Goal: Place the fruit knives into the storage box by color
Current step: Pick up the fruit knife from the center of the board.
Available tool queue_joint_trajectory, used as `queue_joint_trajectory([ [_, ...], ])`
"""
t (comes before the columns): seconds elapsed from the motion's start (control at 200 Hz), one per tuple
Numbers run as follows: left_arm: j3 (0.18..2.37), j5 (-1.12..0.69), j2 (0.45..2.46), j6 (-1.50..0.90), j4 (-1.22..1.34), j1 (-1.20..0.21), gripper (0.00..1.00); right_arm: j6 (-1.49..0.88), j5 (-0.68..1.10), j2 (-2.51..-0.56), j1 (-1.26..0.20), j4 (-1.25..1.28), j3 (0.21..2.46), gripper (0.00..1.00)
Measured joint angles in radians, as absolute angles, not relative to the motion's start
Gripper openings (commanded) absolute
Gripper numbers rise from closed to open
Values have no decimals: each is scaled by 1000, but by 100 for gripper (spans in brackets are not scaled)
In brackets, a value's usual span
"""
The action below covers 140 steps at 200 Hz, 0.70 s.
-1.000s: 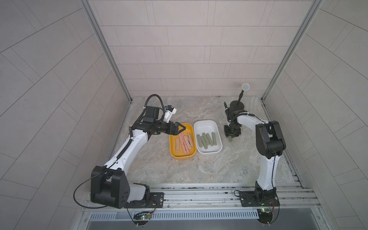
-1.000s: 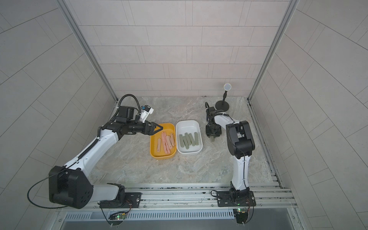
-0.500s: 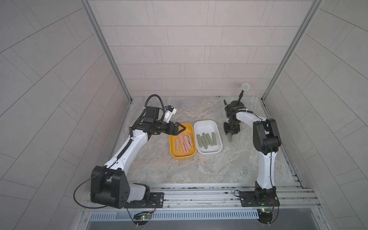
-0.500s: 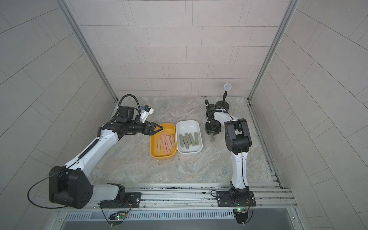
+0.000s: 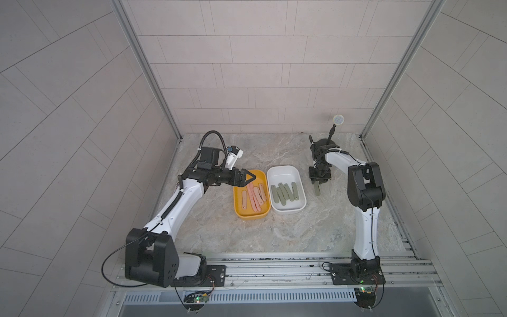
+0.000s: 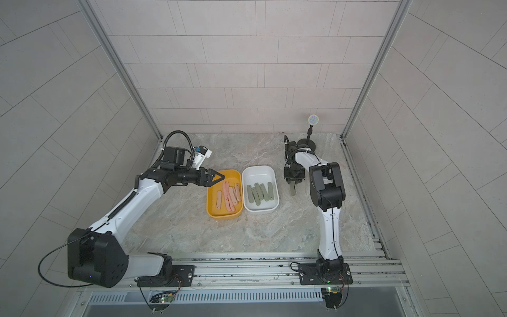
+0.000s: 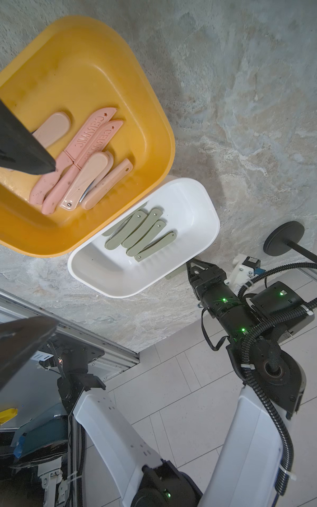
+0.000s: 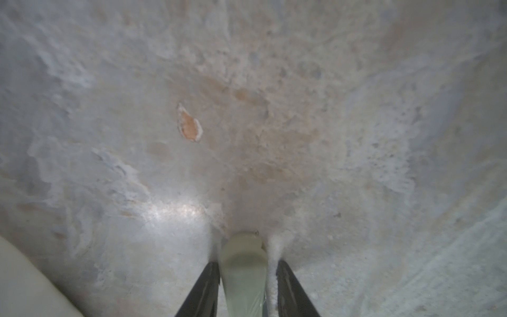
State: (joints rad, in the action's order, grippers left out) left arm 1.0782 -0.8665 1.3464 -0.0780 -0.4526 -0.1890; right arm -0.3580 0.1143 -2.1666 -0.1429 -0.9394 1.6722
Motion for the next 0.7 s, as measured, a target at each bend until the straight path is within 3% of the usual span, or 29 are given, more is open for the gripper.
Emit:
queue_joint_trajectory([
  [0.295, 1078, -867, 1346, -78, -452, -187, 88, -347, 112, -2175, -143, -934, 1685, 23],
  [0.701, 1078, -867, 1346, -78, -452, -185, 88, -347, 113, -2167, -143, -933, 1680, 21],
])
